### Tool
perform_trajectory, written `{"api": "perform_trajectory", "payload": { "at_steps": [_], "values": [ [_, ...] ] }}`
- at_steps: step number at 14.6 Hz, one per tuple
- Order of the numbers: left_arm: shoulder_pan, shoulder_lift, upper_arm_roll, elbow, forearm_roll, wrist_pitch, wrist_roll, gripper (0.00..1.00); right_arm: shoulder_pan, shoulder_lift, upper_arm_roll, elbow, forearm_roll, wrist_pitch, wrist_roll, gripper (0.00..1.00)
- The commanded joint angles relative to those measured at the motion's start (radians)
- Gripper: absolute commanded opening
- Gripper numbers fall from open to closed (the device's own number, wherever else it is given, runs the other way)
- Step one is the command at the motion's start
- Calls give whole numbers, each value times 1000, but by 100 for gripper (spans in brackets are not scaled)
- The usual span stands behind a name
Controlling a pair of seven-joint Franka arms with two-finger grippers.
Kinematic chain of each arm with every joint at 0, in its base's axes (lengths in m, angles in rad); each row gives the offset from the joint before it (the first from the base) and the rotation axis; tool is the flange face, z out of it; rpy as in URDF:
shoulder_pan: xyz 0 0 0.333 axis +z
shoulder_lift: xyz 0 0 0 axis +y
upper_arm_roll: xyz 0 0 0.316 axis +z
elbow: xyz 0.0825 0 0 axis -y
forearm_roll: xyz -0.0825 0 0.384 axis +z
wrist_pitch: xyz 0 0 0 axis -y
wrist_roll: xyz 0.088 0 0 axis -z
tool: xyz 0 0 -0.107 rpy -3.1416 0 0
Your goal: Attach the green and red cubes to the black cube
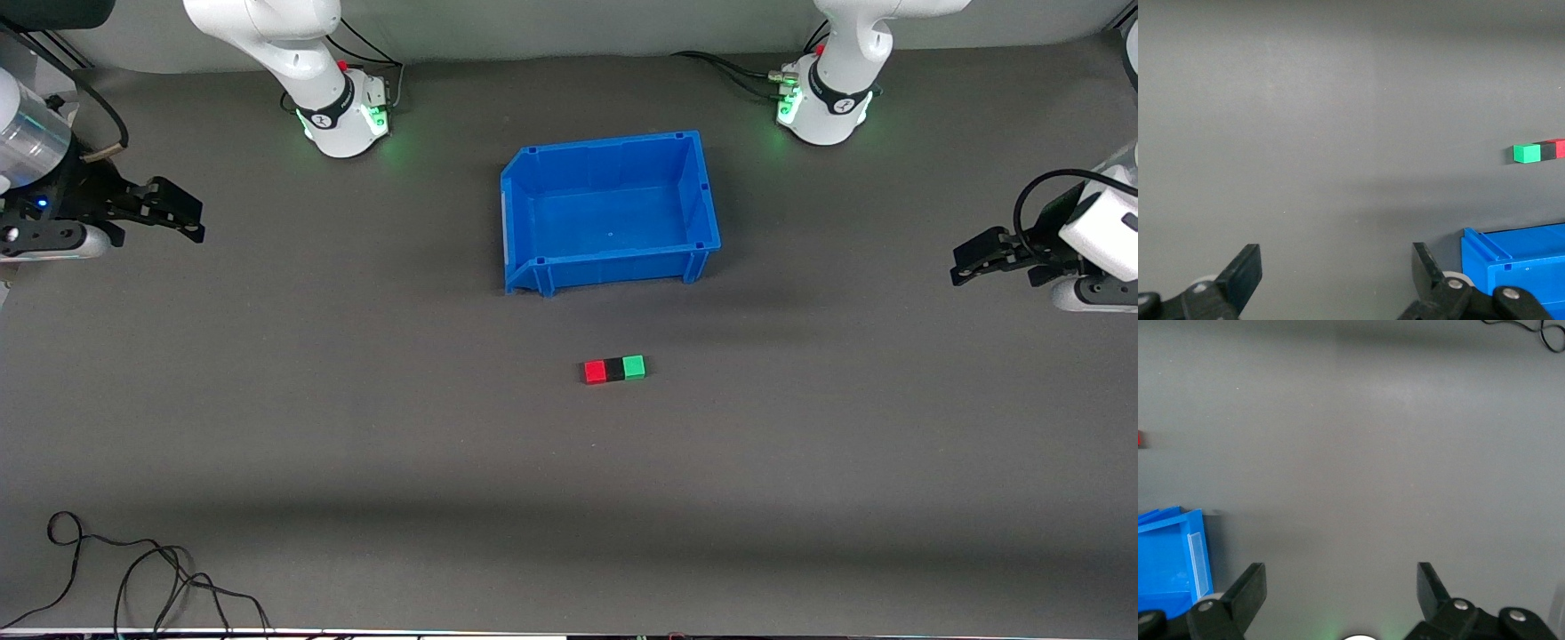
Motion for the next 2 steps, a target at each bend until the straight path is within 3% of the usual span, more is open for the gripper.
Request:
{"api": "perform_trajectory", "payload": {
  "at_steps": [1,2],
  "values": [
    [12,-29,-15,-31,19,15,-3,100,12,4,-2,-5,6,32,-25,100],
    [14,-28,-15,-26,19,7,-1,100,12,12,-5,-3,4,27,-25,100]
  ]
}}
